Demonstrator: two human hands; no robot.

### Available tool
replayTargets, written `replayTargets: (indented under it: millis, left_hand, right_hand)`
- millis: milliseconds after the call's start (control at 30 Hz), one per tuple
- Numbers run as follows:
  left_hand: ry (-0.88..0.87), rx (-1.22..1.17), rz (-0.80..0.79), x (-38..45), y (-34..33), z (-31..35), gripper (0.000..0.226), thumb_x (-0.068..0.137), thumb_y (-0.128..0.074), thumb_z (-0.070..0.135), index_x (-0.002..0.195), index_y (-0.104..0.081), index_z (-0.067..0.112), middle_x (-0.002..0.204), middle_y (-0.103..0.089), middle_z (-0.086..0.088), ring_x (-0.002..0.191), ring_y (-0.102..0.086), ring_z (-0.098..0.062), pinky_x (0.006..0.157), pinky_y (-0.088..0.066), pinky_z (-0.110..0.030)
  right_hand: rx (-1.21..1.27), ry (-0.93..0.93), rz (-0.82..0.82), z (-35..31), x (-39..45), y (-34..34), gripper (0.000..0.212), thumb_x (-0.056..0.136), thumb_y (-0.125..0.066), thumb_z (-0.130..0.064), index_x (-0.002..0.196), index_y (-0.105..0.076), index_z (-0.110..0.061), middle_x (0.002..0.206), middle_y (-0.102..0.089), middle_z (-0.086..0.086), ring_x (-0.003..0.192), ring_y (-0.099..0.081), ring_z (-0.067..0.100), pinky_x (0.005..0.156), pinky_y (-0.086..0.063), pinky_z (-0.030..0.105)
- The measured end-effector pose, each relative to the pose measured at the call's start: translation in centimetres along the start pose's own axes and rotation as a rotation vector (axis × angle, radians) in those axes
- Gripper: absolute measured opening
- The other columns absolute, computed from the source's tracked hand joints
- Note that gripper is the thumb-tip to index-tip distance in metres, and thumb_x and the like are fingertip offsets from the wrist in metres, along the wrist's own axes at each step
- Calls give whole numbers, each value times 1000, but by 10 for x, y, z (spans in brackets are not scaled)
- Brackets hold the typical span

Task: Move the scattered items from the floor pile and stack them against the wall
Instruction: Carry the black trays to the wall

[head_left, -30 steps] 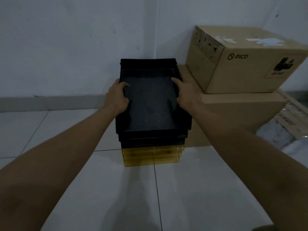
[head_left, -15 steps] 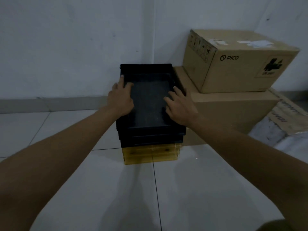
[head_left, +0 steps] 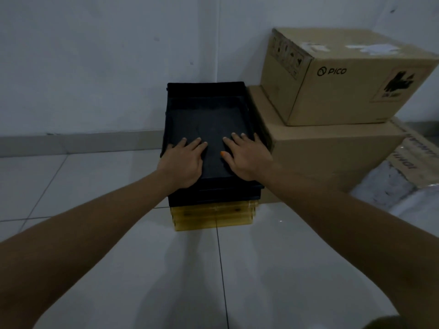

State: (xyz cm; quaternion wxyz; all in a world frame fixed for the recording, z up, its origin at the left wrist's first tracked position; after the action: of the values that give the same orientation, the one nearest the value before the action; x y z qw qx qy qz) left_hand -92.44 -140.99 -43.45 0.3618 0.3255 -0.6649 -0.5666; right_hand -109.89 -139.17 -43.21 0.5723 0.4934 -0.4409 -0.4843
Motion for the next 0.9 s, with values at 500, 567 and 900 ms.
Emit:
replayTargets:
  millis: [500,567,900]
  left_hand:
    - [184,-778,-481,12,111,-27,45,95,-58,18,138,-47,16,139,-50,-3,123,-50,-19,103,-39,-27]
    - [213,-842,-505,6,146,-26,43,95,-57,17,137,-48,15,137,-51,-1,121,-50,-16,101,-38,-24]
    - [286,-995,-431,-33,397,-12,37,95,-56,14,133,-53,16,132,-54,-2,107,-52,-9,94,-39,-20]
  right_hand:
    - [685,-171,-302,16,1,116,28,96,-56,-28,119,-61,-14,121,-62,5,111,-59,23,92,-49,31]
    - [673,-184,-319,20,-5,148,20,95,-55,-26,107,-64,-13,109,-65,4,102,-61,21,89,-52,34]
    - [828,-267,-383,6,-61,376,32,96,-55,-30,126,-57,-18,124,-59,3,109,-58,20,90,-49,33]
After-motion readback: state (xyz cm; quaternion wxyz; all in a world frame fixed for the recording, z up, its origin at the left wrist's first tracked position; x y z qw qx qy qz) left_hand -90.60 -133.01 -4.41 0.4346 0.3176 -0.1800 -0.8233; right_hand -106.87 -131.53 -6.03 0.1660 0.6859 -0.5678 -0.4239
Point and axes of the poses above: each hand's wrist, its own x-axis towards the middle knuckle, its own y-axis out of the back of the hand, z = x × y, the point moved 4 cm from there along x, towards the middle knuckle
